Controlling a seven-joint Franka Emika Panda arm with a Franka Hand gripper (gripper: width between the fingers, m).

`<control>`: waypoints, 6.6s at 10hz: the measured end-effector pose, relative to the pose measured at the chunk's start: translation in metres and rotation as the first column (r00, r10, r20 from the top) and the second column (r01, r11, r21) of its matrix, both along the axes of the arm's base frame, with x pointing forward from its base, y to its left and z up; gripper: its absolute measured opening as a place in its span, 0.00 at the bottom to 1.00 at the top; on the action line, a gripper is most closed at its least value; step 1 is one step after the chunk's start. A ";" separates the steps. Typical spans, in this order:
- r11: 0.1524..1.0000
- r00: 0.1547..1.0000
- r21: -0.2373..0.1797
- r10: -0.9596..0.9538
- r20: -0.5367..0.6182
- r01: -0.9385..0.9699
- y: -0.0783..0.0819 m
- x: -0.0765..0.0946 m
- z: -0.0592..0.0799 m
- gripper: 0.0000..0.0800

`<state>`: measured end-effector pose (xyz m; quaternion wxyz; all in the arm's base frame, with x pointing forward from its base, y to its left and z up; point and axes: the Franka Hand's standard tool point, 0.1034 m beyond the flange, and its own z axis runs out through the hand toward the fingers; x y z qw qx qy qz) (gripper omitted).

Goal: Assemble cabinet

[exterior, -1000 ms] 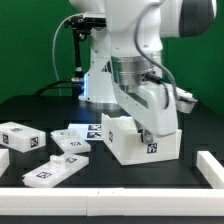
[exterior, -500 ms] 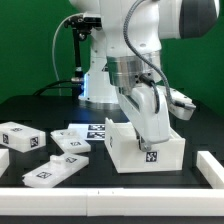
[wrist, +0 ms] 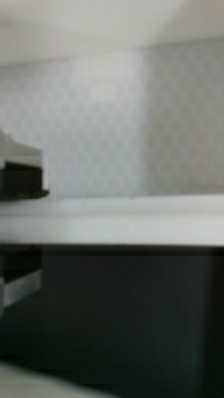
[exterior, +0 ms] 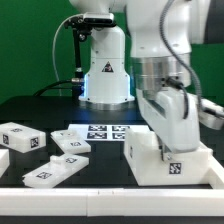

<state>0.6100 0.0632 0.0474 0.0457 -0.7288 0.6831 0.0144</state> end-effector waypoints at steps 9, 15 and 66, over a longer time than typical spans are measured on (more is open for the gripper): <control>1.000 0.998 -0.002 -0.028 0.056 0.028 -0.001 0.027 -0.003 0.11; 0.994 0.993 -0.018 -0.105 0.056 0.107 -0.002 0.048 -0.003 0.11; -0.762 -0.757 -0.092 0.647 -0.085 -0.641 -0.202 -0.057 -0.035 0.72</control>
Offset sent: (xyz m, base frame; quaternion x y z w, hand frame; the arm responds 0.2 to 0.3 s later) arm 0.0000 0.0000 0.0000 0.0000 0.0000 0.0000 1.0000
